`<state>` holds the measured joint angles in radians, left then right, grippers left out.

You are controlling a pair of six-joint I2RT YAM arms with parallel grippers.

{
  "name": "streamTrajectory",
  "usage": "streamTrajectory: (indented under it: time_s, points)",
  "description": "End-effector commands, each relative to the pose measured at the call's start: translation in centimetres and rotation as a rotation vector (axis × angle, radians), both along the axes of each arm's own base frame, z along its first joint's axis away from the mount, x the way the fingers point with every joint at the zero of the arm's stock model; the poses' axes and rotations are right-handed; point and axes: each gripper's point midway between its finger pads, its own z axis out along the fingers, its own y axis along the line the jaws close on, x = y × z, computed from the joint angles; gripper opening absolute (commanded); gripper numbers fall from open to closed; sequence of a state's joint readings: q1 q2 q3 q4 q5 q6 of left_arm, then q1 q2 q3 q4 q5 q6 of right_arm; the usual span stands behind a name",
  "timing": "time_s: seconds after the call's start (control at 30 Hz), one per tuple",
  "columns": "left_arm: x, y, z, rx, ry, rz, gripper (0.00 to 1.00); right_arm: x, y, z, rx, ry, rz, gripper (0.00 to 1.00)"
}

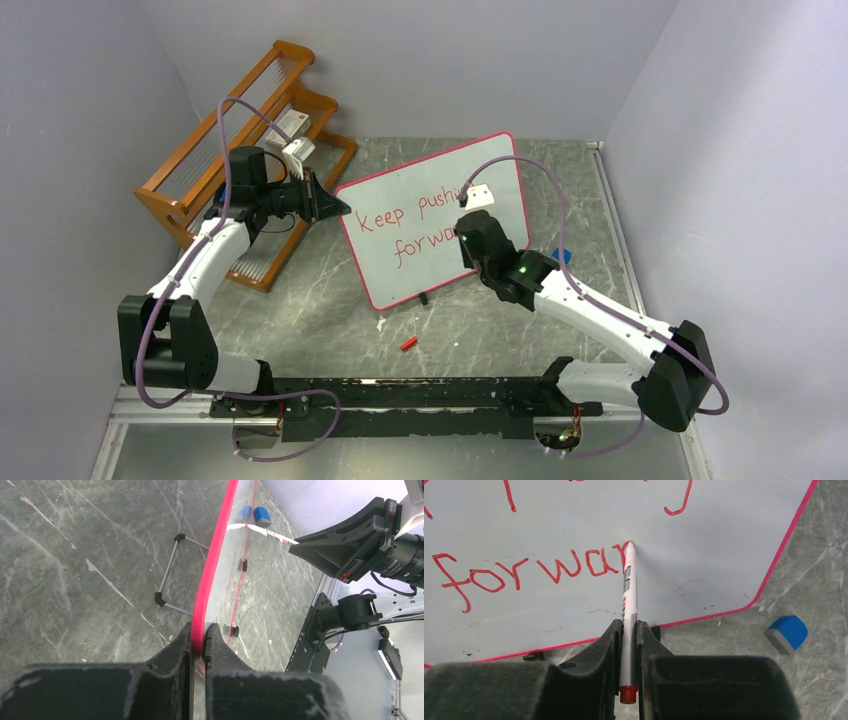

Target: Write a sentence on the whiteboard

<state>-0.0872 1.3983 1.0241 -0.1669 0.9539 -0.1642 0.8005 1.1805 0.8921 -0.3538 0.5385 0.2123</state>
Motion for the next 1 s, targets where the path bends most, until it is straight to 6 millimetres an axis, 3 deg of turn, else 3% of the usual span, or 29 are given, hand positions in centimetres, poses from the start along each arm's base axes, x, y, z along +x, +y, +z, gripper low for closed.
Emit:
streamTrajectory:
  time_s: [0.0, 0.2, 0.5, 0.97]
  points:
    - [1.1, 1.3, -4.6, 0.161, 0.015, 0.066, 0.05, 0.2, -0.3, 0.9, 0.032, -0.018, -0.022, 0.00]
    - [1.1, 1.3, -4.6, 0.161, 0.015, 0.066, 0.05, -0.2, -1.0, 1.2, 0.040, -0.023, -0.032, 0.00]
    - [1.1, 1.3, -4.6, 0.162, 0.014, 0.066, 0.05, -0.4, -2.0, -0.3, 0.024, 0.013, -0.058, 0.00]
    - [1.1, 1.3, -4.6, 0.162, 0.015, 0.065, 0.05, 0.0, -2.4, -1.0, 0.021, 0.023, -0.071, 0.00]
